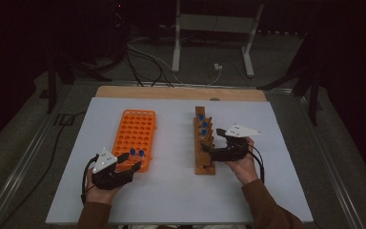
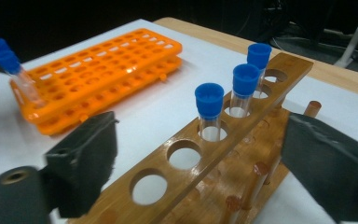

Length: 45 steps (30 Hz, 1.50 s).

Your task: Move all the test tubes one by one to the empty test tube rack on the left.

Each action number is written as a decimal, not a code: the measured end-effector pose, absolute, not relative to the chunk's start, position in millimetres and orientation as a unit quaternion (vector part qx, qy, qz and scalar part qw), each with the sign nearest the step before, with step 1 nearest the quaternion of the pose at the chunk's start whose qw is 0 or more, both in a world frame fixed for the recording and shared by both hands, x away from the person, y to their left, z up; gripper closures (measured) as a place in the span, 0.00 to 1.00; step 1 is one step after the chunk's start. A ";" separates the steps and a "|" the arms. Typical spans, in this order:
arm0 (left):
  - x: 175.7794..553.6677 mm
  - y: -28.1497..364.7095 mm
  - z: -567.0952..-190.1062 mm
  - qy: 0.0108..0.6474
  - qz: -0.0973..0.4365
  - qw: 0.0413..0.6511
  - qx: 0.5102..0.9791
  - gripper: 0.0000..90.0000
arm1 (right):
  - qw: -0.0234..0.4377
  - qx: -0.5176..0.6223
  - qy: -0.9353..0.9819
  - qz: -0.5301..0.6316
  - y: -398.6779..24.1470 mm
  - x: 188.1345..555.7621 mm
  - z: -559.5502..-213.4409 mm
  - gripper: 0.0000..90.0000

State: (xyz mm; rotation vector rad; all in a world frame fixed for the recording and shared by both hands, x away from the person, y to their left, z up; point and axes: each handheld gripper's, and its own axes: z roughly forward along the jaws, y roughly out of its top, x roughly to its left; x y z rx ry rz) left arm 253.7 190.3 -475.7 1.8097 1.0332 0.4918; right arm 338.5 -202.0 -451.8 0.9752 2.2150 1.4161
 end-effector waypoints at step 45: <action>270.6 176.4 -435.3 0.421 0.239 0.518 0.705 0.05 | 0.206 0.334 0.777 0.491 -194.6 353.8 -431.4 0.85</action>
